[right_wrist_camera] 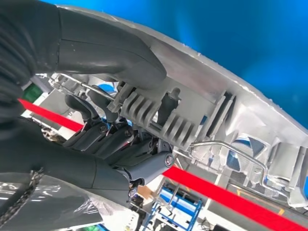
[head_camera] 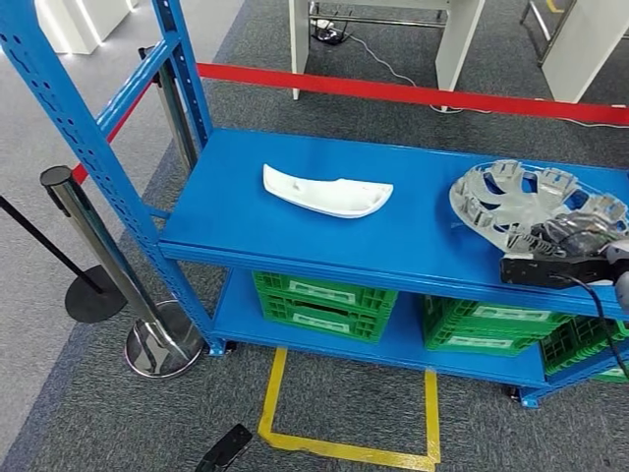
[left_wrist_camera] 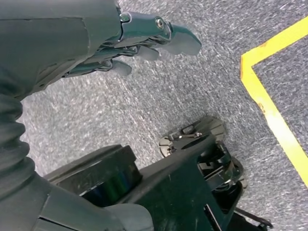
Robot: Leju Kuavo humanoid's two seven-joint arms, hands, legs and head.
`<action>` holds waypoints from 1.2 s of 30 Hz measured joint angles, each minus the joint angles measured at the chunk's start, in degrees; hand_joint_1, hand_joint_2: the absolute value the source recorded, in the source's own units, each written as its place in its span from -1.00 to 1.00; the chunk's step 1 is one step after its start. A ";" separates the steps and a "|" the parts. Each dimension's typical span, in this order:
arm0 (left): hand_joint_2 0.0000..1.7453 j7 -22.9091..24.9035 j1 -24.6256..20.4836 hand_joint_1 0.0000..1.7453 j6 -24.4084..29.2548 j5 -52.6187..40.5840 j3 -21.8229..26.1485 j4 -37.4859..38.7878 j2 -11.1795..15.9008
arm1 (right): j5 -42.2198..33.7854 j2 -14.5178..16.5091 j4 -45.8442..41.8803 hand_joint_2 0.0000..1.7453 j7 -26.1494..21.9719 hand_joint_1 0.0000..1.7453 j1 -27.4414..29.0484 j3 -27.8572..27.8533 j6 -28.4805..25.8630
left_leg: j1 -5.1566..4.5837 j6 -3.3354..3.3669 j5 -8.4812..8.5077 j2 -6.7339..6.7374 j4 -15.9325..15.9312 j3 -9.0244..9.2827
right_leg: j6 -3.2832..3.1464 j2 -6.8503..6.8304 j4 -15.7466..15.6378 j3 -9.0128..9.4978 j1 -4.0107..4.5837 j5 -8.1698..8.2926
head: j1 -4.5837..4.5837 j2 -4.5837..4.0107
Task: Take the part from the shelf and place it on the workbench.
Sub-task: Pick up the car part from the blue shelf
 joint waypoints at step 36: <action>1.00 -1.11 -0.25 -1.00 -0.61 0.81 0.54 0.00 -0.16 | -0.58 0.93 -3.40 1.00 0.57 1.00 -1.37 3.43 -2.66 | -0.44 -1.08 -0.34 -0.16 1.14 -0.87 | -0.83 0.02 -13.84 7.73 0.27 4.65 | -0.04 0.00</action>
